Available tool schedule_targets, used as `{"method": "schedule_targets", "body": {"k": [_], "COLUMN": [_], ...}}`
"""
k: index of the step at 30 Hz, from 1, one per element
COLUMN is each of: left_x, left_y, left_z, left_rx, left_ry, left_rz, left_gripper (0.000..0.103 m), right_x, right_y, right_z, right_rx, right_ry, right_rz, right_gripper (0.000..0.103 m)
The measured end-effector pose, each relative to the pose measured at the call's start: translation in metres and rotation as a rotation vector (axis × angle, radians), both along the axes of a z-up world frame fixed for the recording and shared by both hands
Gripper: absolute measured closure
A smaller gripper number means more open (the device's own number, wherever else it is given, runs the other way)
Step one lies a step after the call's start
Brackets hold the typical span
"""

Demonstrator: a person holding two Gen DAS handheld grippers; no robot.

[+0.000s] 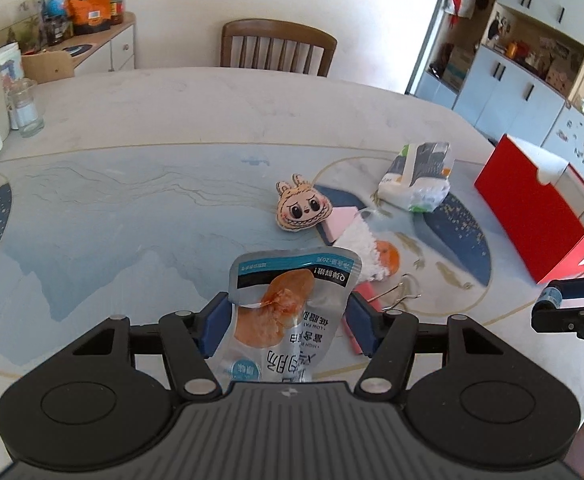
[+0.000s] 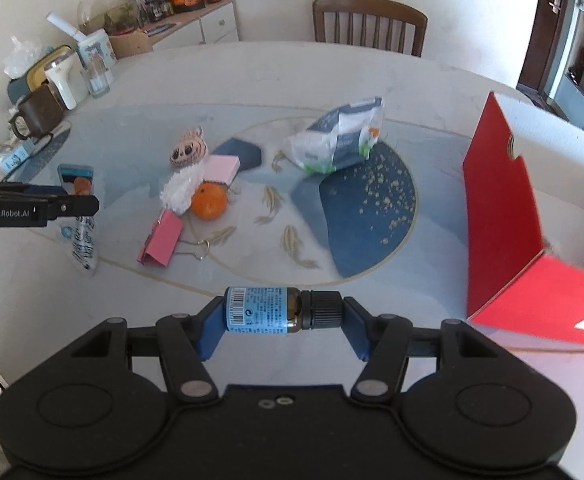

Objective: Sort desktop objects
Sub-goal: 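Lift the bottle and the snack packet and carry them toward the red box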

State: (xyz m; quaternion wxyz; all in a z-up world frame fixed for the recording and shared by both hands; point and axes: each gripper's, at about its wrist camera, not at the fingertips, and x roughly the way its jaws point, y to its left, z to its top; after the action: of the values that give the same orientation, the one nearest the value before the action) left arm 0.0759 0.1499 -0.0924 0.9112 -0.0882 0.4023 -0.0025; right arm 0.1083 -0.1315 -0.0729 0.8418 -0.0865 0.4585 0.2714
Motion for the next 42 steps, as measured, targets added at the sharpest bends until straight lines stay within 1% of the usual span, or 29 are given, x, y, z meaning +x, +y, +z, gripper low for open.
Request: {"method": "schedule_targets", "body": {"k": [2,7,12,17,22,27,39,42], "left_x": [-0.004,-0.011,-0.016,-0.015,-0.006,0.008,0.051,0.063], "left_y": [-0.005,-0.014,-0.025,-0.041,-0.068,-0.098,-0.185,-0.210], "left_z": [0.004,0.014,0.031,0.051,0.064,0.070,0.086,0.089], "left_rx": [0.009,-0.015,-0.026,-0.045,-0.035,-0.053,-0.095,-0.089], "left_ry": [-0.003,-0.004,-0.027,-0.061,-0.076,-0.085,-0.111,-0.121], "left_rz": [0.013,0.052,0.076,0.070,0.019,-0.034,-0.230,-0.286], "left_gripper": [0.041,0.041,0.041,0.041,0.041,0.041,0.041,0.041], "right_x": [0.001,0.008,0.018,0.027,0.038,0.046,0.063,0.068], "right_y": [-0.004,-0.020,-0.040,-0.061,-0.084,-0.107,-0.161,-0.175], "right_z": [0.005,0.021,0.038,0.053,0.060,0.062,0.058,0.056], "right_rx": [0.006,0.036,0.064,0.071,0.061,0.057,0.020,0.004], "right_ry": [-0.010,-0.039,-0.060,-0.086,-0.091,-0.092,-0.119,-0.126], "right_rz": [0.008,0.022,0.021,0.020,0.003,-0.013,-0.052,-0.062], "right_gripper": [0.042,0.042,0.042,0.042,0.042,0.042,0.042,0.042]}}
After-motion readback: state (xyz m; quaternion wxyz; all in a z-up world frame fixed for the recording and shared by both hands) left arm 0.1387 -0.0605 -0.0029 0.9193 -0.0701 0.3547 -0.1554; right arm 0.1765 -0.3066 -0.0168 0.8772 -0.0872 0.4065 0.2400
